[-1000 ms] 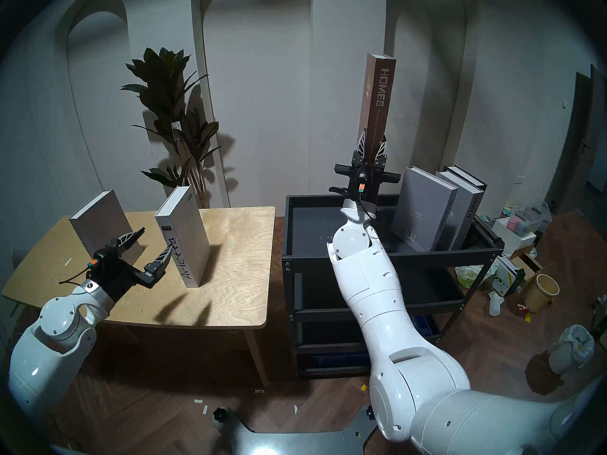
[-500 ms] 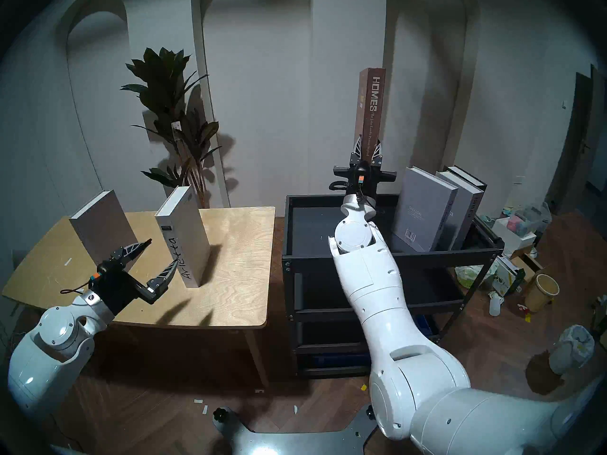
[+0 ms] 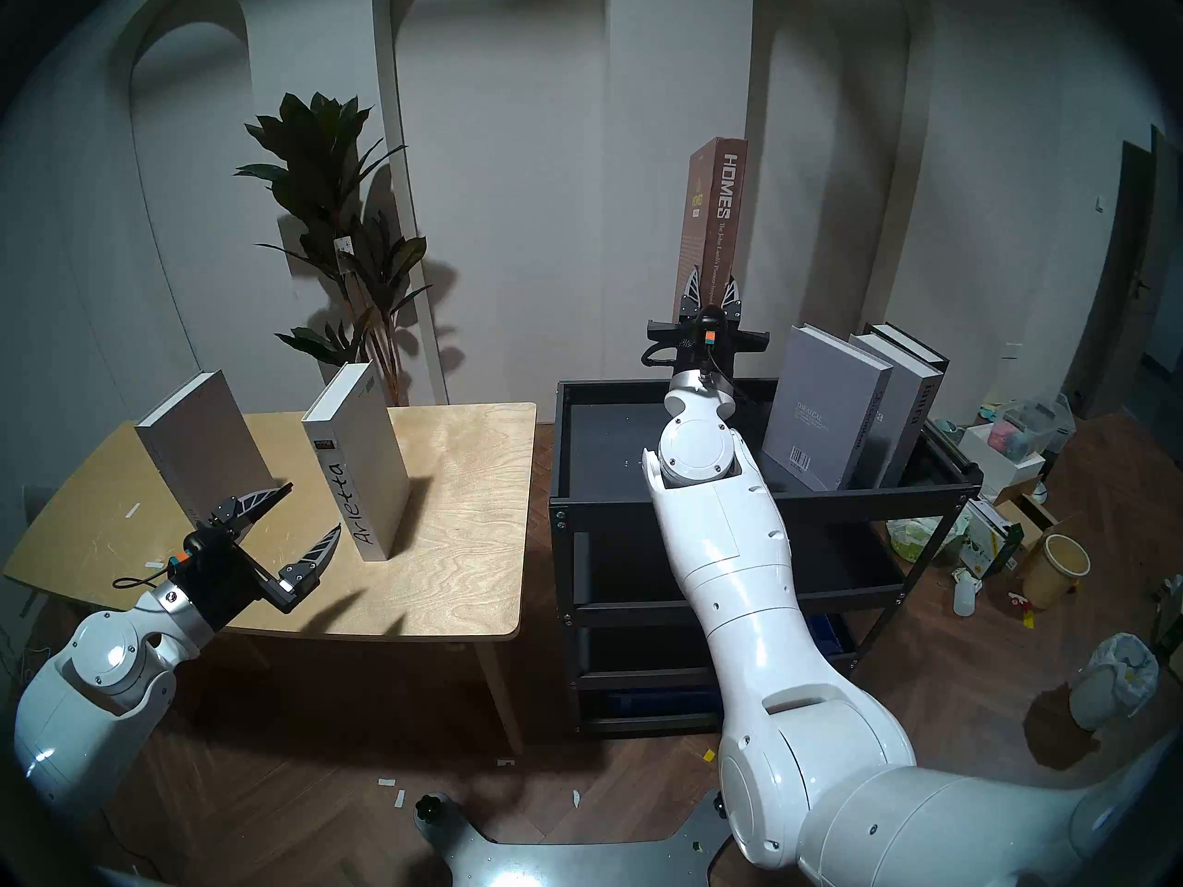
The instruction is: Move the books from the display table onto the shelf, standing them upright with spines facing out and tallest at one end
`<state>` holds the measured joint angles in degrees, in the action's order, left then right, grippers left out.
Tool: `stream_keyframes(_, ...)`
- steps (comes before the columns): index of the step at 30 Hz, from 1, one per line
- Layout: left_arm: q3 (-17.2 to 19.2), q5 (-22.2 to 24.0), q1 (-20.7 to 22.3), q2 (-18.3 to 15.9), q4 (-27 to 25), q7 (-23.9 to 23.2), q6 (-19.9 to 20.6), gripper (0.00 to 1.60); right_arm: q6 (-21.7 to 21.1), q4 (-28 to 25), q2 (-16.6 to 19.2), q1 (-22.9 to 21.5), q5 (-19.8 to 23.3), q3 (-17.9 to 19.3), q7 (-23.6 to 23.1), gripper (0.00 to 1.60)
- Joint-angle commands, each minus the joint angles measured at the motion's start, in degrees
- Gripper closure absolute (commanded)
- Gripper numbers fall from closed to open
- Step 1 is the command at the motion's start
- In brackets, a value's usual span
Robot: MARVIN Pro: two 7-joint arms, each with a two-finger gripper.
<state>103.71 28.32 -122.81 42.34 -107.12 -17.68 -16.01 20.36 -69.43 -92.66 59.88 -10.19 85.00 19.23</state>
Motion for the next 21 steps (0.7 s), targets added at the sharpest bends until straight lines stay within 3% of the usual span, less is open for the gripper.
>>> stream_keyframes(1, 1.27, 0.76, -0.12, 0.27, -0.41, -1.01, -2.64, 0.0, -3.63, -4.86, 0.98, 3.09, 1.96, -0.6, -4.39, 1.6)
stream_keyframes(9, 1.73, 2.14, -0.9, 1.03, 0.26, -2.68, -5.29, 0.0, -8.6, -10.36, 4.32, 3.89, 4.61, 0.38, -10.27, 1.6)
stream_keyframes(14, 2.64, 3.85, -1.03, 2.25, 1.01, -3.88, -8.28, 0.0, -8.89, -12.82, 6.61, 4.3, 6.21, 1.68, -13.86, 1.6)
stream_keyframes(21, 3.19, 6.94, -0.63, 4.01, 3.24, -6.43, -14.0, 0.0, -6.41, -18.53, 8.91, 12.43, 9.36, 2.28, -19.78, 1.6)
